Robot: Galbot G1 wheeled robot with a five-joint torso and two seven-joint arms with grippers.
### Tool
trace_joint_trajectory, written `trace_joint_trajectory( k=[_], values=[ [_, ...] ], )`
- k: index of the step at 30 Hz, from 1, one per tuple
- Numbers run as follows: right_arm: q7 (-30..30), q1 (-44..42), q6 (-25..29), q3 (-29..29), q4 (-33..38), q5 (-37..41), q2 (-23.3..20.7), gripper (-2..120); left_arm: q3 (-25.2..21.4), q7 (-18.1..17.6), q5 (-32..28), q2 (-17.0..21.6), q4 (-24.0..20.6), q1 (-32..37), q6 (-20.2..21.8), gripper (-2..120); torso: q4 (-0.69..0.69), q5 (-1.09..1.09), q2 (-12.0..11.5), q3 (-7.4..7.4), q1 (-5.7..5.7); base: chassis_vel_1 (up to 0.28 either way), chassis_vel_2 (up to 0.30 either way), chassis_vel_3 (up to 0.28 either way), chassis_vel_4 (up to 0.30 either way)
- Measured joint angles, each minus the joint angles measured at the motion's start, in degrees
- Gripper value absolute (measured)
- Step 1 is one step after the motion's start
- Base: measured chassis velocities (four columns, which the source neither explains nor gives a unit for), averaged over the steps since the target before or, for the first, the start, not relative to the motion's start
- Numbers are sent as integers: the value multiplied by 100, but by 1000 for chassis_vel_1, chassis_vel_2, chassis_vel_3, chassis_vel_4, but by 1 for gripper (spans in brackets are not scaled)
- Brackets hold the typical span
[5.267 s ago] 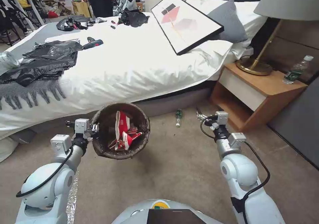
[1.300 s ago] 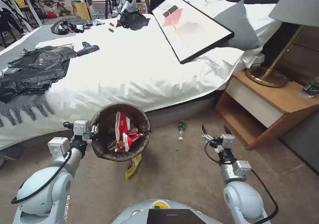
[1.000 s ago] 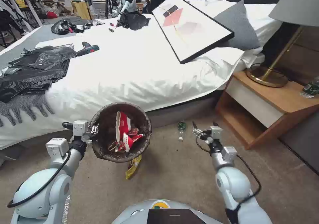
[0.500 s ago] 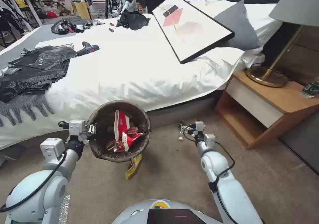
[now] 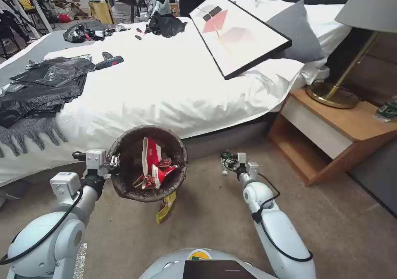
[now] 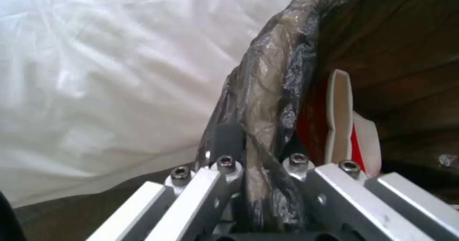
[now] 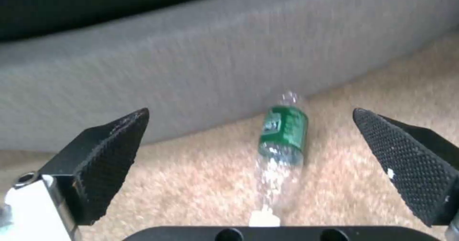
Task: Pick up the trash bin, then pick up the garbage from the floor and place it into the trash bin.
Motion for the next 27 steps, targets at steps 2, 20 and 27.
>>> trace_joint_trajectory(
  k=[2, 20, 27],
  values=[
    [18, 108, 15, -23, -268, 14, 22, 100, 1, 0, 6, -4, 0, 2, 1, 3, 0, 0, 0, 0, 0, 0, 0, 0, 0],
    [184, 828, 356, -309, -1730, 62, 168, 100, 28, 2, 30, -7, 1, -42, -2, 3, 0, 0, 0, 0, 0, 0, 0, 0, 0],
    [303, 1208, 533, -612, -2622, 278, 228, 100, 26, 5, 27, 14, 27, -65, -6, 3, 1, 0, 0, -1, 0, 0, 0, 0, 0]
  ],
)
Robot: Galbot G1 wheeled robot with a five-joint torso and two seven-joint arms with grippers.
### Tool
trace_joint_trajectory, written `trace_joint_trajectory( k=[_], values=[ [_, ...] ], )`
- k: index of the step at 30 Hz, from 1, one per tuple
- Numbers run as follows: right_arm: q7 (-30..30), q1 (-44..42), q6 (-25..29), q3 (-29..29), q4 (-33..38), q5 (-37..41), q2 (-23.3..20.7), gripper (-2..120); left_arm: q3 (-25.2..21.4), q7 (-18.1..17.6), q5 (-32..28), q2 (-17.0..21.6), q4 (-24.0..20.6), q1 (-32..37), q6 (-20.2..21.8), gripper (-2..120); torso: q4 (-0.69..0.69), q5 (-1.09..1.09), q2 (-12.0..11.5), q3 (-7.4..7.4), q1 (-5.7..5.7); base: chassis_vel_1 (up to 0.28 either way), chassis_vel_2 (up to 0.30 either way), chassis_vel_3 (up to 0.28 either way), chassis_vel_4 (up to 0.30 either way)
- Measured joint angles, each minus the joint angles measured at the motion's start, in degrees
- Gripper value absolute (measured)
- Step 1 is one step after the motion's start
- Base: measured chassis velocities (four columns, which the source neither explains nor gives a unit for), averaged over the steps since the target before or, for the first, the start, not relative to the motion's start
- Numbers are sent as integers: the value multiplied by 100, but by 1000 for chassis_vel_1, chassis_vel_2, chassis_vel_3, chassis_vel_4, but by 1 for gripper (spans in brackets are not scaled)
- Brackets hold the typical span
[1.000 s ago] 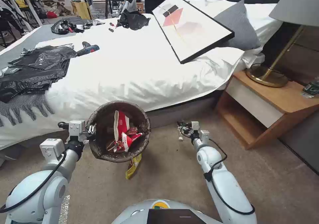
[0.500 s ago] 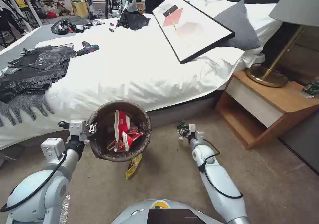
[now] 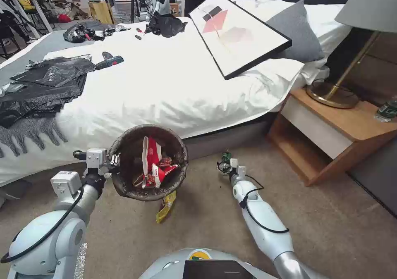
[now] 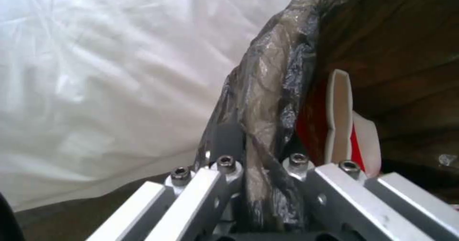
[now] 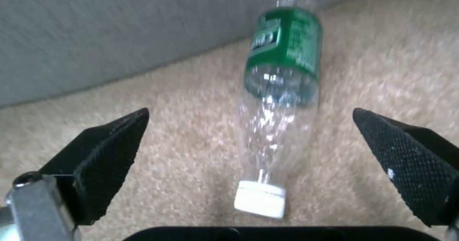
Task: Pick up the trash bin, then pick up the garbage from the floor and place it into the trash bin.
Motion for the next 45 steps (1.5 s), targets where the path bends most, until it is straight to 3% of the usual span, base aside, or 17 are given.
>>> trace_joint_trajectory(
  k=[6, 45],
  values=[
    [29, 222, 164, -109, -568, 112, 37, 100, 0, 4, 0, 1, 21, -1, -4, 3, 0, 0, 0, 0, 0, 0, 0, 0, 0],
    [9, 1482, 353, -190, -2568, 415, 367, 100, 65, 24, 72, -2, 80, -6, -30, 3, -1, 0, 0, 0, 0, 0, 0, 0, 0]
  ],
)
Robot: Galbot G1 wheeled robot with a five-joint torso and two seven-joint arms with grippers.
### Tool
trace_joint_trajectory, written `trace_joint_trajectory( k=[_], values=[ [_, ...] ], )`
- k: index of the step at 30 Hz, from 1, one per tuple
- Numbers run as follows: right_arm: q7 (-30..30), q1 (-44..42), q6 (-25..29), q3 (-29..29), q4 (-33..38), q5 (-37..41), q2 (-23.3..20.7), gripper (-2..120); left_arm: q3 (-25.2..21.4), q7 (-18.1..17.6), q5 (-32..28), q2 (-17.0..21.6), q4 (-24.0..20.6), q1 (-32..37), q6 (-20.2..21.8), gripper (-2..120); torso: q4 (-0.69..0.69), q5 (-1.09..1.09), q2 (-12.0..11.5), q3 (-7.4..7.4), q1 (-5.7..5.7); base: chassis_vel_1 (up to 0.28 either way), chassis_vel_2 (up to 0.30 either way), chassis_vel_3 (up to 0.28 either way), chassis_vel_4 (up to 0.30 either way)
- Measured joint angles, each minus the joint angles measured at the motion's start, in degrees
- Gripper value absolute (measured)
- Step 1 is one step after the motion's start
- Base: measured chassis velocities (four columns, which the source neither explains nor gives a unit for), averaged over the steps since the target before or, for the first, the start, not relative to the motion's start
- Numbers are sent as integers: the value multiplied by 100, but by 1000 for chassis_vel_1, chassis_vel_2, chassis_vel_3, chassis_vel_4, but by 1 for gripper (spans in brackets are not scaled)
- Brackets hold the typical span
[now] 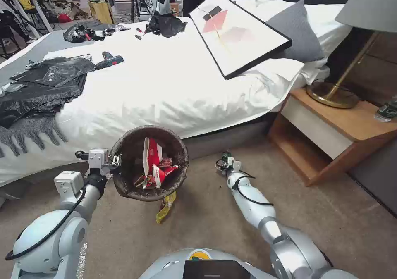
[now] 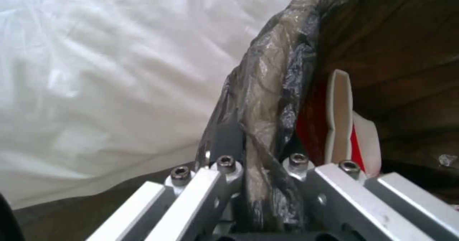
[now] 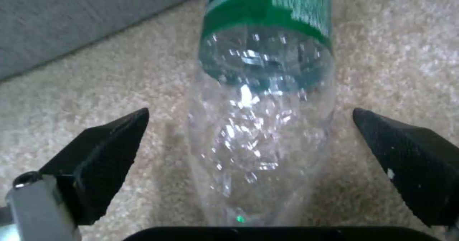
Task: Pick up the trash bin, then pick up the garbage from the floor and place it into the trash bin.
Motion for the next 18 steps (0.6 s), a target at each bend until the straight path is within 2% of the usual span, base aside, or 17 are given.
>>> trace_joint_trajectory(
  k=[11, 13, 14, 18],
  values=[
    [-103, 33, -16, -6, -94, 35, 0, 99, 13, 1, 16, -16, 1, 2, -9, 3, 0, 0, 0, 0, 0, 0, 0, 0, 0],
    [-104, 33, -23, -3, -91, 61, 1, 90, 13, 1, 17, -16, 5, 2, -11, 3, -2, -2, 0, 0, 0, 0, 0, 0, 0],
    [-104, 33, -23, -3, -91, 61, 1, 90, 13, 1, 17, -16, 5, 2, -11, 3, -2, -2, 0, 0, 0, 0, 0, 0, 0],
    [-102, -11, -33, -2, -11, 69, -15, 72, 11, 2, 17, -14, 18, 0, -14, 3, -3, -3, 0, 0, 0, 0, 0, 0, 0]
  ],
)
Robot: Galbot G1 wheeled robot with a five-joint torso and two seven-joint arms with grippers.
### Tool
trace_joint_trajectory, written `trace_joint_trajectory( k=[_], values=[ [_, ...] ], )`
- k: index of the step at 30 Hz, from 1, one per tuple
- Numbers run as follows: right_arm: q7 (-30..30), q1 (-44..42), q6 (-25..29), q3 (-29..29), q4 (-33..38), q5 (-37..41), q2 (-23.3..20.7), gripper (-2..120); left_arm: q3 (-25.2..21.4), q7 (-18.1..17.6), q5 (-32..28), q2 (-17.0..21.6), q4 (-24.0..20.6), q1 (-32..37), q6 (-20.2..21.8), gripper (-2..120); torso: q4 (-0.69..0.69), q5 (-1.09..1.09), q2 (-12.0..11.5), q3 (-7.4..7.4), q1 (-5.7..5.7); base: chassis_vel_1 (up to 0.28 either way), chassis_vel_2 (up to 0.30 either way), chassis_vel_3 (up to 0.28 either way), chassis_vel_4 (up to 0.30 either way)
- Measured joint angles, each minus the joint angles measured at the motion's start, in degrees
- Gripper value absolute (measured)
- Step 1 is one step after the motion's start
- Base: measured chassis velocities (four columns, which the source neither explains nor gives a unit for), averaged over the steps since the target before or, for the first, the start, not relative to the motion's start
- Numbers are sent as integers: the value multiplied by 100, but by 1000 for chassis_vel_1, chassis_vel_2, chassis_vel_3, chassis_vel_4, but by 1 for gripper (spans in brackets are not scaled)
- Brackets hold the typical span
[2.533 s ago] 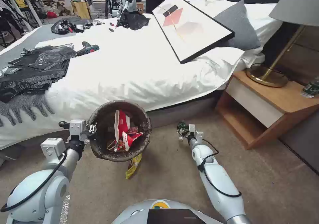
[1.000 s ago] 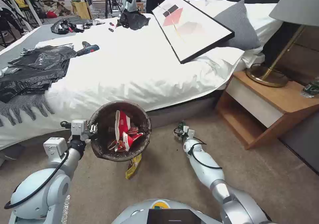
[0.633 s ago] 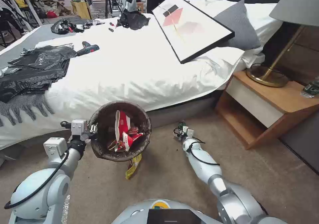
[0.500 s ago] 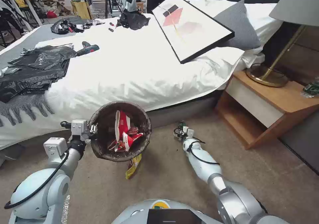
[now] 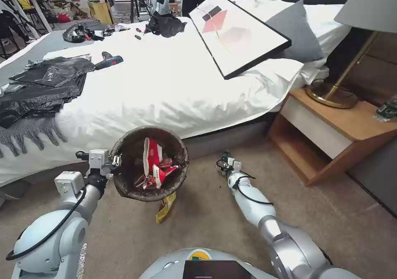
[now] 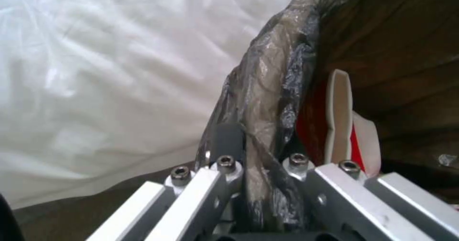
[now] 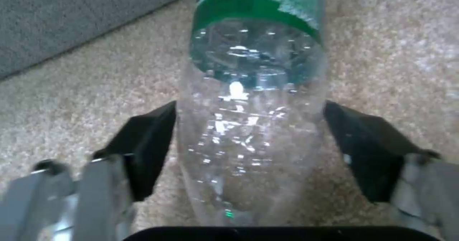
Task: Pick up the trash bin, then pick up the garbage from the floor and place it into the trash bin.
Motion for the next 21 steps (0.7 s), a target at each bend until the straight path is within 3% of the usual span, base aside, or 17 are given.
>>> trace_joint_trajectory(
  k=[10, 15, 21],
  values=[
    [3, -102, -32, -4, 189, 3, -22, 39, 10, 4, 13, -14, 23, -11, -9, 3, 5, 5, 0, 0, 0, 0, 0, 0, 0],
    [3, -107, -27, 1, 183, 6, -26, 31, 15, 5, 19, -12, 30, -20, -13, 3, 3, 3, 0, 0, 0, 0, 0, 0, 0],
    [86, -215, -40, 10, 412, 13, -79, 31, 20, 4, 20, -7, 36, -28, -16, 3, 4, 5, 0, 0, 0, 0, 0, 0, 0]
  ],
)
